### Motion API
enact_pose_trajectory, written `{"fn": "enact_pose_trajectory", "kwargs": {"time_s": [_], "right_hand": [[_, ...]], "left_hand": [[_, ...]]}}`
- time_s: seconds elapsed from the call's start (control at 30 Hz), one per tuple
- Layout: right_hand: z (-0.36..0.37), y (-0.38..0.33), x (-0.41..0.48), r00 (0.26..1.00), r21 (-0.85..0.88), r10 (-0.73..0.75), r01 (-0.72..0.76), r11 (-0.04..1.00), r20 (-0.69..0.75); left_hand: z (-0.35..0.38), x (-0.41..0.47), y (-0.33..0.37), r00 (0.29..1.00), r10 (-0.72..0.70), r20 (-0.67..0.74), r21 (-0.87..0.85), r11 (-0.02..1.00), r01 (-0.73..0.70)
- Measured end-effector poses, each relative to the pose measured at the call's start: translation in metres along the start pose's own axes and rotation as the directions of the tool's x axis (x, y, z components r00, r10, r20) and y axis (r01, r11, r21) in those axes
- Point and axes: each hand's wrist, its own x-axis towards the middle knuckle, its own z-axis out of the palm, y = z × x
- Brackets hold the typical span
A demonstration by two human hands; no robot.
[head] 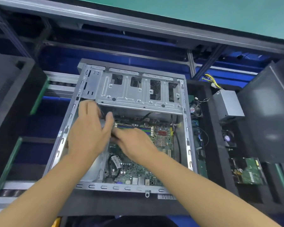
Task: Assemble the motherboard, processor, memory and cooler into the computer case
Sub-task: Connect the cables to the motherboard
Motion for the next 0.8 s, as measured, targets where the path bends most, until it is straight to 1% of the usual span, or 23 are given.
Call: {"fn": "enact_pose_trajectory", "kwargs": {"time_s": [0.07, 0.1, 0.13, 0.17, 0.2, 0.23, 0.3, 0.33, 0.4, 0.43, 0.47, 0.5, 0.53, 0.57, 0.63, 0.67, 0.73, 0.8], "right_hand": [[-0.005, -0.01, -0.003, 0.998, -0.034, -0.007, 0.01, 0.999, 0.063], [-0.006, -0.014, -0.004, 0.994, -0.061, -0.022, 0.029, 0.998, 0.109], [-0.008, -0.02, -0.006, 0.987, -0.096, -0.042, 0.057, 0.994, 0.155], [-0.009, -0.025, -0.007, 0.975, -0.118, -0.081, 0.107, 0.987, 0.205], [-0.01, -0.031, -0.009, 0.961, -0.114, -0.098, 0.131, 0.985, 0.26], [-0.011, -0.037, -0.011, 0.946, -0.086, -0.113, 0.145, 0.986, 0.304], [-0.004, -0.045, -0.015, 0.927, 0.003, -0.135, 0.143, 0.99, 0.35], [0.0, -0.048, -0.016, 0.921, 0.045, -0.141, 0.134, 0.99, 0.364], [0.008, -0.052, -0.017, 0.903, 0.111, -0.132, 0.094, 0.989, 0.409], [0.008, -0.053, -0.018, 0.889, 0.114, -0.126, 0.084, 0.99, 0.441], [0.008, -0.054, -0.018, 0.876, 0.113, -0.123, 0.078, 0.991, 0.466], [0.008, -0.053, -0.018, 0.878, 0.145, -0.123, 0.062, 0.987, 0.462], [0.007, -0.051, -0.02, 0.892, 0.211, -0.11, 0.017, 0.977, 0.438], [0.006, -0.05, -0.021, 0.905, 0.273, -0.096, -0.023, 0.962, 0.415], [0.007, -0.045, -0.024, 0.911, 0.336, -0.075, -0.072, 0.939, 0.406], [0.01, -0.042, -0.025, 0.903, 0.341, -0.067, -0.092, 0.936, 0.425], [0.013, -0.035, -0.026, 0.88, 0.339, -0.061, -0.117, 0.933, 0.47], [0.007, -0.027, -0.025, 0.879, 0.342, -0.061, -0.119, 0.932, 0.474]], "left_hand": [[-0.008, 0.002, 0.015, 0.997, 0.065, -0.05, 0.13, 0.99, -0.058], [-0.012, 0.003, 0.025, 0.991, 0.128, -0.049, 0.245, 0.963, -0.112], [-0.015, 0.005, 0.034, 0.984, 0.18, 0.009, 0.388, 0.906, -0.169], [-0.018, 0.006, 0.043, 0.976, 0.166, 0.143, 0.521, 0.826, -0.217], [-0.021, 0.007, 0.049, 0.954, 0.079, 0.289, 0.624, 0.741, -0.25], [-0.022, 0.008, 0.053, 0.91, -0.055, 0.412, 0.701, 0.657, -0.278], [-0.02, 0.013, 0.06, 0.786, -0.273, 0.554, 0.768, 0.531, -0.357], [-0.017, 0.016, 0.065, 0.73, -0.341, 0.593, 0.771, 0.502, -0.391], [-0.004, 0.022, 0.073, 0.664, -0.362, 0.654, 0.738, 0.496, -0.457], [0.006, 0.025, 0.073, 0.625, -0.379, 0.682, 0.717, 0.512, -0.472], [0.015, 0.026, 0.07, 0.563, -0.415, 0.714, 0.691, 0.547, -0.473], [0.023, 0.026, 0.065, 0.479, -0.448, 0.755, 0.649, 0.613, -0.45], [0.029, 0.026, 0.058, 0.412, -0.458, 0.788, 0.61, 0.673, -0.418], [0.033, 0.025, 0.049, 0.396, -0.451, 0.8, 0.591, 0.704, -0.393], [0.035, 0.026, 0.035, 0.437, -0.439, 0.785, 0.607, 0.688, -0.398], [0.036, 0.026, 0.03, 0.432, -0.434, 0.79, 0.601, 0.686, -0.41], [0.039, 0.027, 0.02, 0.394, -0.407, 0.824, 0.556, 0.711, -0.429], [0.041, 0.028, 0.011, 0.398, -0.384, 0.833, 0.542, 0.708, -0.452]]}}
